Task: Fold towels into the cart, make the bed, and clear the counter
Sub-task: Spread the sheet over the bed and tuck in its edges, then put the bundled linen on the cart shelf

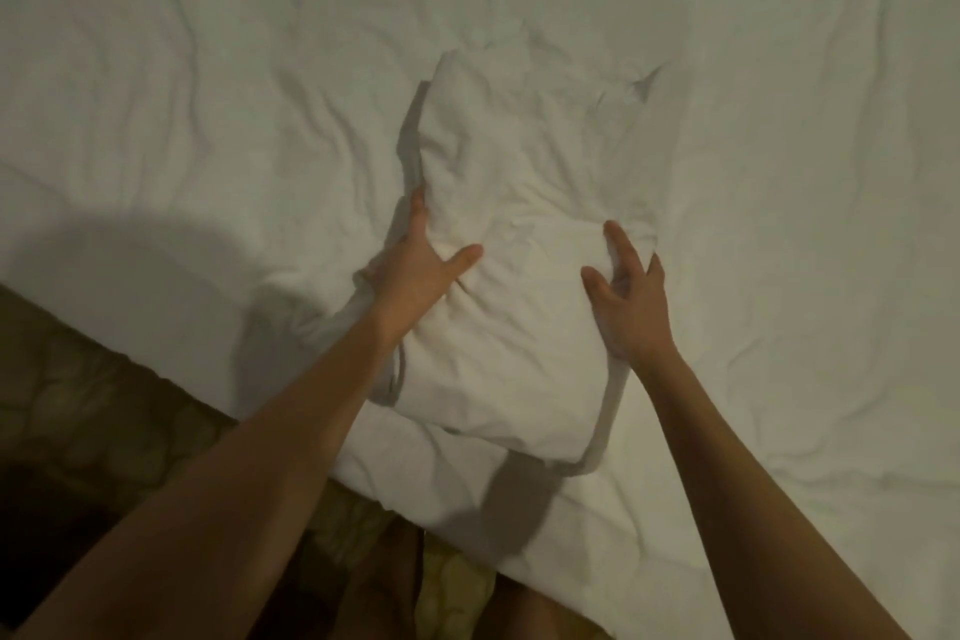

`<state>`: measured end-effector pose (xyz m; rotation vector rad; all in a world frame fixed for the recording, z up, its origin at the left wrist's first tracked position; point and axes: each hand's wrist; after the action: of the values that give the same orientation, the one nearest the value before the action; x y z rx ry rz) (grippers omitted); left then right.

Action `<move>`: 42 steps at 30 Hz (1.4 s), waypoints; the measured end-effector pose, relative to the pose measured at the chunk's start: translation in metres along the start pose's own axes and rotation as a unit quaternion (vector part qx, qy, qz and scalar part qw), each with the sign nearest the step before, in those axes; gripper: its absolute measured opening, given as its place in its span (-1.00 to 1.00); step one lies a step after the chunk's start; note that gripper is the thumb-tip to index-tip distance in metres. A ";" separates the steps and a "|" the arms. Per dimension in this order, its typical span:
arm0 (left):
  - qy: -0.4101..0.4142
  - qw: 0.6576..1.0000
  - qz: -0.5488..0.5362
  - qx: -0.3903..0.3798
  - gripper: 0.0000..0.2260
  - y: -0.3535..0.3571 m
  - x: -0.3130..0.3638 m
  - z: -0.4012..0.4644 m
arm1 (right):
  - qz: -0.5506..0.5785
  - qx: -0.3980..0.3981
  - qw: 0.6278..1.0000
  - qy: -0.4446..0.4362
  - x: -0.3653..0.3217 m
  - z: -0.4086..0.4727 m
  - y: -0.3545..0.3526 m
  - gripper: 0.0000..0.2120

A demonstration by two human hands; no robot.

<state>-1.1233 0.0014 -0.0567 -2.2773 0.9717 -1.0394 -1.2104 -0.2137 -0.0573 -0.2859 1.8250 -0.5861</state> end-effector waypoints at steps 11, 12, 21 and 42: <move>0.109 0.978 -0.165 -0.064 -0.38 -0.062 0.007 -0.044 | 0.010 0.026 1.000 0.008 -0.090 -0.020 -0.012 -0.45; 0.115 0.978 -0.167 -0.051 -0.38 -0.074 0.009 -0.050 | 0.012 0.024 1.000 0.005 -0.102 -0.021 -0.013 -0.44; 0.066 0.977 -0.192 0.058 -0.36 -0.210 -0.019 -0.110 | 0.011 -0.066 0.987 -0.146 -0.234 -0.022 0.013 -0.44; 0.010 0.972 -0.185 0.147 -0.35 -0.613 -0.190 -0.052 | -0.020 -0.125 0.965 -0.228 -0.566 0.010 0.315 -0.46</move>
<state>-1.0008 0.5366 0.2791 -2.2408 0.3673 -1.2635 -0.9848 0.3173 0.2377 -0.5787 1.4431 -0.2826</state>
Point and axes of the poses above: each hand's wrist, its own z-axis towards the middle knuckle, its own y-axis out of the palm, x = y × z, and after that the axes turned 12 degrees about -y, right-handed
